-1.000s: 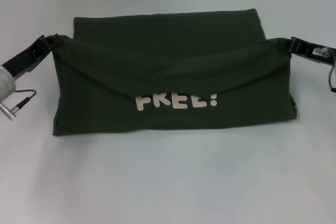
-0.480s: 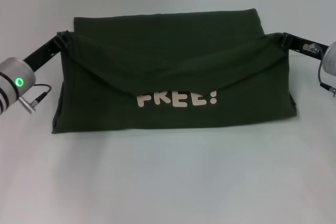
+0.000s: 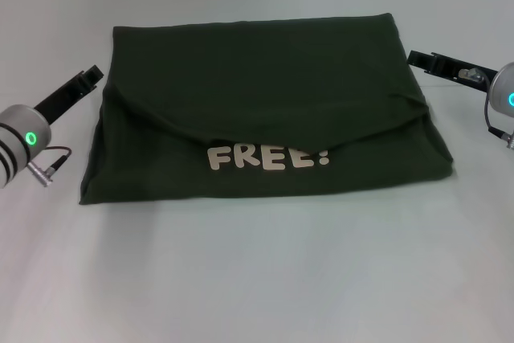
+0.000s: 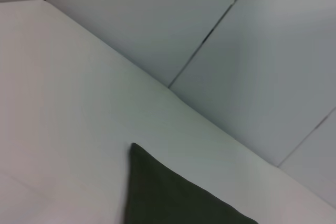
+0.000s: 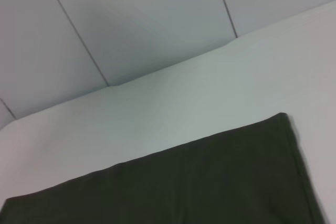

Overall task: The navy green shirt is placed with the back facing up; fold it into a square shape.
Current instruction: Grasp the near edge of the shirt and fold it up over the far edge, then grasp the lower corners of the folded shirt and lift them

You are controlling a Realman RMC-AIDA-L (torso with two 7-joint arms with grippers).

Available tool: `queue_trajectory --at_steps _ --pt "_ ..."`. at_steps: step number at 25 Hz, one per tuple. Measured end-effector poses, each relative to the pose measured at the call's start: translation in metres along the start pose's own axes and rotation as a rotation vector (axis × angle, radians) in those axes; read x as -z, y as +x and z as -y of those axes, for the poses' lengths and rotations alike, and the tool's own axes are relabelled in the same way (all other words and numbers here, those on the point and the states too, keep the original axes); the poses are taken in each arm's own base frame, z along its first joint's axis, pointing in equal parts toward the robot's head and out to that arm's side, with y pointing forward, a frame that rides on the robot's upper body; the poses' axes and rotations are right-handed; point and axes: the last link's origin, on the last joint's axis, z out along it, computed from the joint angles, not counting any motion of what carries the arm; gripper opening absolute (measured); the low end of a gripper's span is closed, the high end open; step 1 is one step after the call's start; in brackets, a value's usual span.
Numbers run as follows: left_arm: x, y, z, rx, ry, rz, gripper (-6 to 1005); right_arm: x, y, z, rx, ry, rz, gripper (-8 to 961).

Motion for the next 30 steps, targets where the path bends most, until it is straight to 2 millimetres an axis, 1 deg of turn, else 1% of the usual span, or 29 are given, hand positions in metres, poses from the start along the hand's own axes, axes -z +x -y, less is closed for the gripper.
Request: queue_trajectory --at_steps 3,5,10,13,14,17,21,24,30 --pt "0.004 0.007 0.008 0.015 0.005 -0.009 312 0.003 -0.001 0.005 -0.012 0.007 0.011 532" --pt "0.009 0.012 0.011 0.010 -0.042 -0.004 399 0.008 -0.006 0.010 -0.028 -0.013 0.029 615" --pt "0.032 0.015 0.005 -0.076 -0.241 0.074 671 0.035 -0.016 0.025 -0.046 -0.128 0.071 720" --pt "0.043 0.008 0.003 -0.148 -0.312 0.154 719 0.053 -0.015 0.029 -0.036 -0.224 0.056 784" --pt "0.048 0.003 0.003 -0.180 -0.333 0.203 735 0.058 -0.013 0.031 -0.032 -0.248 0.047 805" --pt "0.054 -0.005 0.012 -0.211 -0.300 0.302 784 0.074 -0.004 0.036 -0.006 -0.310 0.000 864" --pt "0.059 -0.009 0.025 -0.214 -0.224 0.412 848 0.085 0.005 0.046 0.008 -0.314 -0.048 931" --pt "0.062 -0.010 0.031 -0.210 -0.188 0.455 849 0.090 0.008 0.052 0.017 -0.303 -0.075 931" --pt "0.063 -0.011 0.037 -0.216 -0.157 0.462 848 0.094 0.014 0.058 0.030 -0.293 -0.114 931"
